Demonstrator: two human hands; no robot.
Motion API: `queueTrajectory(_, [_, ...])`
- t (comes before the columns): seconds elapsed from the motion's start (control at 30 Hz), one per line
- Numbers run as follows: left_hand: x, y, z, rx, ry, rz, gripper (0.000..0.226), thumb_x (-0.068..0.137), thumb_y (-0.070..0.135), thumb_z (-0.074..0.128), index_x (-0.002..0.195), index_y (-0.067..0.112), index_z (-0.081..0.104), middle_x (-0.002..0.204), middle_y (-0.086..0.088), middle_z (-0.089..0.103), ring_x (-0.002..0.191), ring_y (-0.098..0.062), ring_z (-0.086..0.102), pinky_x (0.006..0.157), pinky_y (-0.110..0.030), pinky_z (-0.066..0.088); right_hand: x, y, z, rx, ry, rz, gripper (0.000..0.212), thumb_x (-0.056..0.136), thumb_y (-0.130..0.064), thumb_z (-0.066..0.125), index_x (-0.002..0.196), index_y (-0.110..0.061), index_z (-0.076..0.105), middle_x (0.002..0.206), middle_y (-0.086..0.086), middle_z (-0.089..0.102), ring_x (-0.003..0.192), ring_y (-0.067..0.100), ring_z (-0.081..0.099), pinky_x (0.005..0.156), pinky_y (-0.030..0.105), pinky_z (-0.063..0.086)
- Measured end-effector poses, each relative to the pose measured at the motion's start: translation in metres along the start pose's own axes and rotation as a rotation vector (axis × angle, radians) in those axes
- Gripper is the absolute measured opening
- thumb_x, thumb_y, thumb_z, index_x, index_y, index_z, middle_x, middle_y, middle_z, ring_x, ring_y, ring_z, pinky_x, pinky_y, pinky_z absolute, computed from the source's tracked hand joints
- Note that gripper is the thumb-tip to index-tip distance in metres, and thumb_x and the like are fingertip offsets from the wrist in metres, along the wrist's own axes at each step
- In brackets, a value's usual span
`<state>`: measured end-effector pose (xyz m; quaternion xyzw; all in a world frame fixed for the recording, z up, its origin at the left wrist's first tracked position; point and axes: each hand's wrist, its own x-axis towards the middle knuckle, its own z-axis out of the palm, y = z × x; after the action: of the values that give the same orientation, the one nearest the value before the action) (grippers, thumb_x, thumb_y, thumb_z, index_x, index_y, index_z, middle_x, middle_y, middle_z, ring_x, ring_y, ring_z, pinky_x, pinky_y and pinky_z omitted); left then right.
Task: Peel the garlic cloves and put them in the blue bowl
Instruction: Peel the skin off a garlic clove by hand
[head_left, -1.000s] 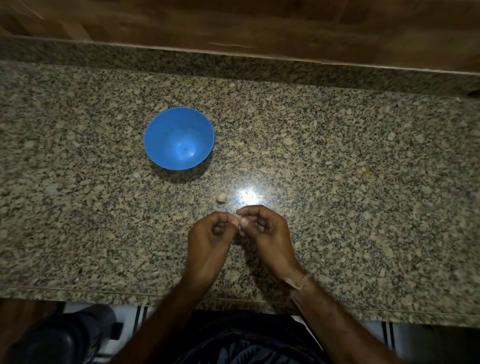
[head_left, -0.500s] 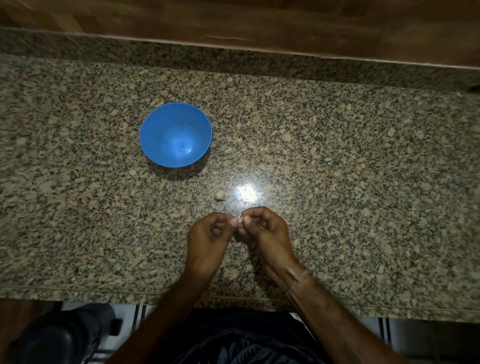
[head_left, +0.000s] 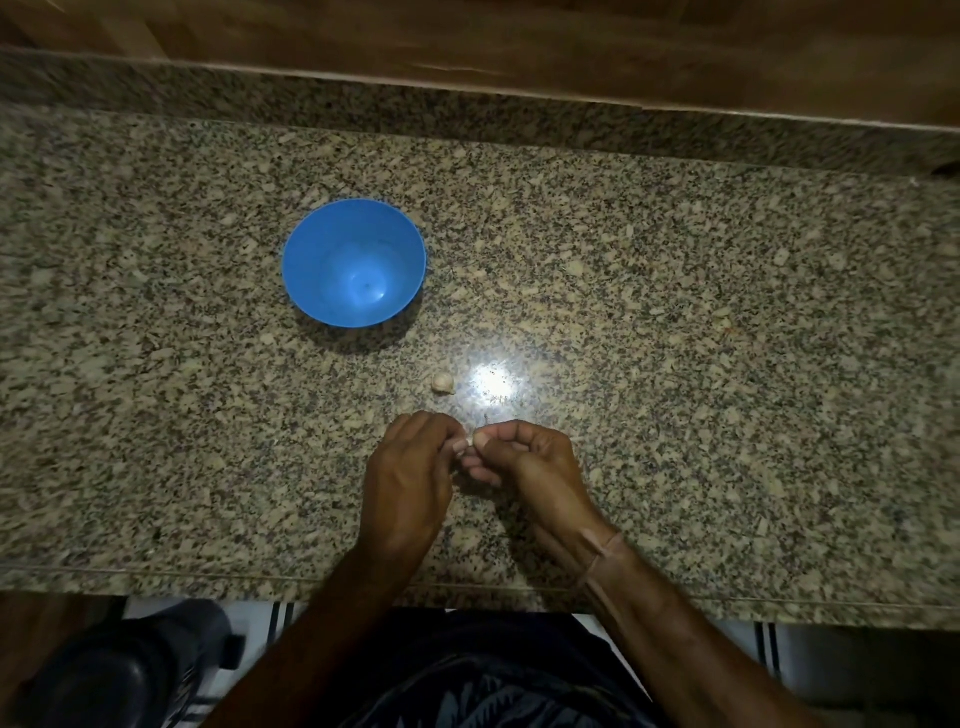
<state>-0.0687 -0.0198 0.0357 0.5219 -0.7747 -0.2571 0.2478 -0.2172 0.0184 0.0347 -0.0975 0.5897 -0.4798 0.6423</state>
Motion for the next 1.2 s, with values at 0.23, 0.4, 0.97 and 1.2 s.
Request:
queueTrajectory(0.23, [-0.001, 0.005, -0.012, -0.524, -0.091, -0.455, 0.014, 0.098, 0.014, 0.070, 0.087, 0.017, 0.077, 0.078, 0.005, 0.077, 0.072, -0.008, 0.073, 0.065, -0.018, 0.053, -0.005, 0.012, 0.006, -0.255, 0.050, -0.321, 0.003, 0.095, 0.001, 0.073, 0.096, 0.003, 0.074, 0.088, 0.019, 0.077, 0.081, 0.026, 0.075, 0.080, 0.045, 0.065])
queueTrajectory(0.4, [-0.003, -0.005, -0.016, -0.558, -0.045, -0.551, 0.013, 0.094, 0.015, 0.073, 0.089, 0.026, 0.078, 0.083, 0.008, 0.078, 0.079, -0.015, 0.075, 0.077, -0.045, 0.063, -0.010, 0.015, 0.019, -0.233, 0.098, -0.361, 0.005, 0.093, 0.002, 0.075, 0.098, 0.003, 0.076, 0.091, 0.018, 0.078, 0.080, 0.024, 0.075, 0.079, 0.035, 0.063])
queueTrajectory(0.97, [-0.014, -0.026, -0.047, -0.470, -0.121, -0.398, 0.017, 0.093, 0.015, 0.076, 0.082, 0.028, 0.075, 0.080, 0.019, 0.075, 0.074, -0.002, 0.071, 0.072, -0.033, 0.061, -0.027, 0.046, 0.049, -0.796, 0.269, -0.733, 0.010, 0.102, -0.017, 0.066, 0.095, -0.016, 0.073, 0.083, -0.006, 0.070, 0.074, 0.012, 0.066, 0.065, 0.031, 0.051])
queueTrajectory(1.2, [-0.018, -0.024, -0.043, -0.821, -0.217, -0.638, 0.009, 0.098, 0.014, 0.071, 0.091, 0.012, 0.076, 0.077, -0.006, 0.077, 0.067, -0.015, 0.072, 0.063, -0.032, 0.055, -0.039, 0.055, 0.064, -0.106, 0.229, -0.446, 0.009, 0.097, -0.006, 0.072, 0.104, 0.000, 0.073, 0.099, 0.020, 0.076, 0.091, 0.031, 0.074, 0.084, 0.048, 0.063])
